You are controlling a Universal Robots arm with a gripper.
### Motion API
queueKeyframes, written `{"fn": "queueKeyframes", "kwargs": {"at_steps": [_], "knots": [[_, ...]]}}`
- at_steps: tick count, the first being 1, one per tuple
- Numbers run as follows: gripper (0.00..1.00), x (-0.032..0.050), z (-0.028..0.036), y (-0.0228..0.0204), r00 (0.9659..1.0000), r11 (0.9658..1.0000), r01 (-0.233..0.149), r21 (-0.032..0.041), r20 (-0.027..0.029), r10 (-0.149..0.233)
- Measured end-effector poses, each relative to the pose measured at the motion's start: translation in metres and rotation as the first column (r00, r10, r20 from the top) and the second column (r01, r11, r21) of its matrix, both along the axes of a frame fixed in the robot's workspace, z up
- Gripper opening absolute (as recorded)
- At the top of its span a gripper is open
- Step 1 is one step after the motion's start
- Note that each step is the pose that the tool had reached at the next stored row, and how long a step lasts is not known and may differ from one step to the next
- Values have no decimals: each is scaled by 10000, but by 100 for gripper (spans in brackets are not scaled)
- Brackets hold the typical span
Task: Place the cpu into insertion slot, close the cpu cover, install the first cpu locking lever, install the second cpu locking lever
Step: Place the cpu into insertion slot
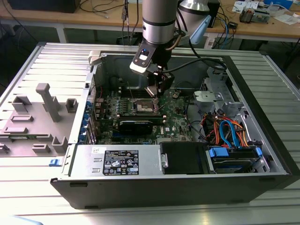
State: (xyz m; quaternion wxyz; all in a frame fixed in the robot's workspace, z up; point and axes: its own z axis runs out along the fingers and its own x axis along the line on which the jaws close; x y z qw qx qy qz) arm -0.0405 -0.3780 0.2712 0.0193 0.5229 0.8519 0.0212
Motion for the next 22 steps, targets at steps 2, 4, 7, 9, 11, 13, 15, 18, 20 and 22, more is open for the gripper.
{"fn": "queueKeyframes", "kwargs": {"at_steps": [2, 4, 7, 9, 11, 13, 15, 18, 20, 22], "knots": [[55, 0, -1, 0, 10000, 10000, 23, -1, 0, -23], [55, 0, -2, 0, 10000, 10000, 54, -3, 0, -54], [55, 0, -3, 0, 9999, 9999, 106, -5, 0, -106], [55, 0, -4, 0, 9999, 9999, 139, -7, 0, -139], [55, 0, -5, 0, 9998, 9998, 182, -8, 0, -182], [55, 0, -6, 0, 9998, 9998, 216, -11, 0, -216], [55, 0, -7, 0, 9997, 9997, 262, -19, 0, -262], [55, 0, -8, 0, 9995, 9995, 308, -25, 0, -308], [55, 0, -10, 0, 9994, 9994, 350, -30, 1, -350], [55, 0, -11, 0, 9993, 9992, 387, -34, 1, -387]]}}
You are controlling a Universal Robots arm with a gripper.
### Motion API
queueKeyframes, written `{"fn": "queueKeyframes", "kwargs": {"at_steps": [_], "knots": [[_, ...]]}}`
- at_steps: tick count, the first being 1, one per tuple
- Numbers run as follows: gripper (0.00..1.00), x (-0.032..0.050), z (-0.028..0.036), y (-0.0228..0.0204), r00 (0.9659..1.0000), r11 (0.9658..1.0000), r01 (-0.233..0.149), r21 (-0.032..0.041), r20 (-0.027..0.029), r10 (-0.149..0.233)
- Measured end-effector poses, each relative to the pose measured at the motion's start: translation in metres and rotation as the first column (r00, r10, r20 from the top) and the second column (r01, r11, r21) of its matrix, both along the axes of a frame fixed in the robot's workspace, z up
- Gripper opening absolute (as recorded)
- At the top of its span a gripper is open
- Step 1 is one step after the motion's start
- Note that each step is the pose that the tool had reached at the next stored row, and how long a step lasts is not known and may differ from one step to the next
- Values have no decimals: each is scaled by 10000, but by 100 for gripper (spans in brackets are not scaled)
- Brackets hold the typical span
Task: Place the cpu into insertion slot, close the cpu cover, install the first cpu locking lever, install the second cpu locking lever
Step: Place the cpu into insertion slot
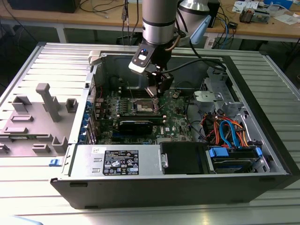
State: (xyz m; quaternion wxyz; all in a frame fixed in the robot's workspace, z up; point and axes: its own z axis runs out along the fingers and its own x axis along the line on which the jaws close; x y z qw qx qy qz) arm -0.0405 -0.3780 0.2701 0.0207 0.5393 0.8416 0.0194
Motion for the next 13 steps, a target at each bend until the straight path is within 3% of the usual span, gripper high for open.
{"fn": "queueKeyframes", "kwargs": {"at_steps": [13], "knots": [[55, 0, -6, 0, 9998, 9998, 212, -23, 0, -212]]}}
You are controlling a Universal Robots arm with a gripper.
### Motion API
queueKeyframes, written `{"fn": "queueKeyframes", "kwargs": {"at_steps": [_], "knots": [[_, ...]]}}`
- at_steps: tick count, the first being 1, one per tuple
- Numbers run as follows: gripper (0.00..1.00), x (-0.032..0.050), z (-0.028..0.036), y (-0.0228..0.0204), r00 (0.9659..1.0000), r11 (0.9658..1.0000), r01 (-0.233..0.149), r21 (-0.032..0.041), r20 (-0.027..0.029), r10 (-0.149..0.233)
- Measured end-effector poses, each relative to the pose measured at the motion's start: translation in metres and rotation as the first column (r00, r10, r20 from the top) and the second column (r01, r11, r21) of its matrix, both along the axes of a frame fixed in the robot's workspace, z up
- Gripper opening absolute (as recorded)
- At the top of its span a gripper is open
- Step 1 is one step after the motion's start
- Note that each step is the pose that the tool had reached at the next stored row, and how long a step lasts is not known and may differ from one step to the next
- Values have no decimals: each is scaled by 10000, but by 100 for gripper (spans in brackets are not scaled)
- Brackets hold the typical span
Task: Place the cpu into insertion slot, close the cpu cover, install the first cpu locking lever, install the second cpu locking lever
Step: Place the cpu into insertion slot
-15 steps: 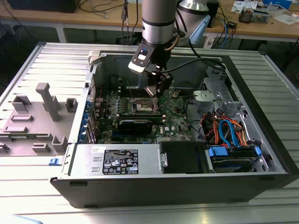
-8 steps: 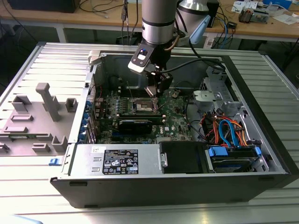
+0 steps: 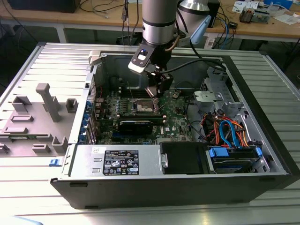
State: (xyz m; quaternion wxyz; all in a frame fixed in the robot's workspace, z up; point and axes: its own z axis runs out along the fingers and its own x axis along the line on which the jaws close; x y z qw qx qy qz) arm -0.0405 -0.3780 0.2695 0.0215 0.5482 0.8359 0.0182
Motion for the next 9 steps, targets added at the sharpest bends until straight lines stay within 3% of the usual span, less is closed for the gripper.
{"fn": "queueKeyframes", "kwargs": {"at_steps": [9], "knots": [[55, 0, -4, 0, 9999, 9999, 143, -12, 0, -143]]}}
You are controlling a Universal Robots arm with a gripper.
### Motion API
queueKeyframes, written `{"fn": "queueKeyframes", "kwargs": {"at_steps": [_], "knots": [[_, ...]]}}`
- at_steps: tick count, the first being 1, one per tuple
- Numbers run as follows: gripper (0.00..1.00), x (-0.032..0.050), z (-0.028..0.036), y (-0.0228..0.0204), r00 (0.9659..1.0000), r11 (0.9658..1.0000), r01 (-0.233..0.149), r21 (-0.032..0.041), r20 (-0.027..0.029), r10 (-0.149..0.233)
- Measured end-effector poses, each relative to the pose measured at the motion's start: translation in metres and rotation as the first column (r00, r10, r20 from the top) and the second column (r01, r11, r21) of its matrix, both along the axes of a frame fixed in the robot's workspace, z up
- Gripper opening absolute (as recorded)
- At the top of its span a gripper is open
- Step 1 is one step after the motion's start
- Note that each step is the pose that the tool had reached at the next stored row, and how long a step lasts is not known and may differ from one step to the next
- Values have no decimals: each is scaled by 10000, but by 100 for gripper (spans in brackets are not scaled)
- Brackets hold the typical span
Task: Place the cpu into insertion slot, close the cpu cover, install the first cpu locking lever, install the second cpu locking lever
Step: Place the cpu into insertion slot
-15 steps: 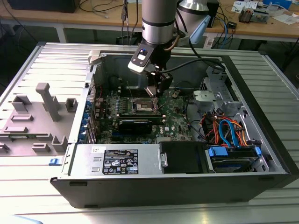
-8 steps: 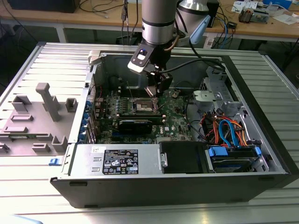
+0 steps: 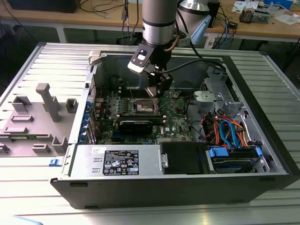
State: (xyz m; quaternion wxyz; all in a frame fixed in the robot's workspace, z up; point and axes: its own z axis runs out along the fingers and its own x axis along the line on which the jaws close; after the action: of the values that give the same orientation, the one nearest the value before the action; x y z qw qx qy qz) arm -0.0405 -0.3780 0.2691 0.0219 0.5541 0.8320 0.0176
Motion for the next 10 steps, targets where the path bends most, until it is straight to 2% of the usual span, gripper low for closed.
{"fn": "queueKeyframes", "kwargs": {"at_steps": [10], "knots": [[55, 0, -5, 0, 9999, 9999, 169, -16, 0, -169]]}}
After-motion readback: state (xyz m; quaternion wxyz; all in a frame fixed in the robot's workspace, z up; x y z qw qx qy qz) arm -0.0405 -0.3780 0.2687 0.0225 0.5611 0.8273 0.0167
